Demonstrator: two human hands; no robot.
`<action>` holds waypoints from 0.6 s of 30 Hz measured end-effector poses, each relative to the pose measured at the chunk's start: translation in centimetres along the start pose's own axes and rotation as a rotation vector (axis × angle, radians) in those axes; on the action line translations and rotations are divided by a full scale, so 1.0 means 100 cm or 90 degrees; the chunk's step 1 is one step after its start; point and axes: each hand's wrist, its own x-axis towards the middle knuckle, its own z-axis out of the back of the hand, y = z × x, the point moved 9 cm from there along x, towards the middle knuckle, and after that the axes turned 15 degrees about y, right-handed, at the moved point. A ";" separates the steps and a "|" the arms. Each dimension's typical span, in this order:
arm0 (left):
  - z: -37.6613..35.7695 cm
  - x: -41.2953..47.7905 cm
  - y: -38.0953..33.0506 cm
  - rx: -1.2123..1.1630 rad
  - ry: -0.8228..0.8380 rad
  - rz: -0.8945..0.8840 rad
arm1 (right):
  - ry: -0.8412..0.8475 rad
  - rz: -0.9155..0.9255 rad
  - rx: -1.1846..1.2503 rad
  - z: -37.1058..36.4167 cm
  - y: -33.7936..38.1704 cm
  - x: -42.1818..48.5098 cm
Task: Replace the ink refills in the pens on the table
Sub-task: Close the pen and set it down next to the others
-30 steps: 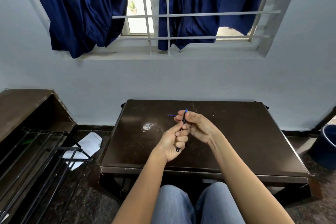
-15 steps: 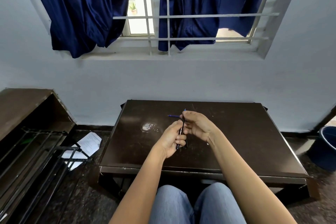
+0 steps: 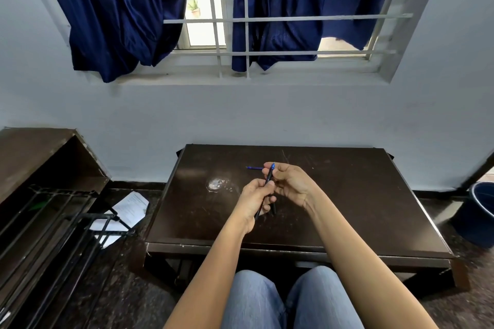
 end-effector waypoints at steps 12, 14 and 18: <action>0.008 0.007 0.006 0.039 -0.043 0.024 | -0.016 0.016 -0.047 0.013 -0.008 0.005; 0.010 0.008 0.008 0.033 -0.039 0.021 | -0.017 0.009 -0.032 0.014 -0.010 0.007; 0.013 0.009 0.011 0.006 -0.032 0.017 | -0.024 -0.007 0.023 0.012 -0.015 0.009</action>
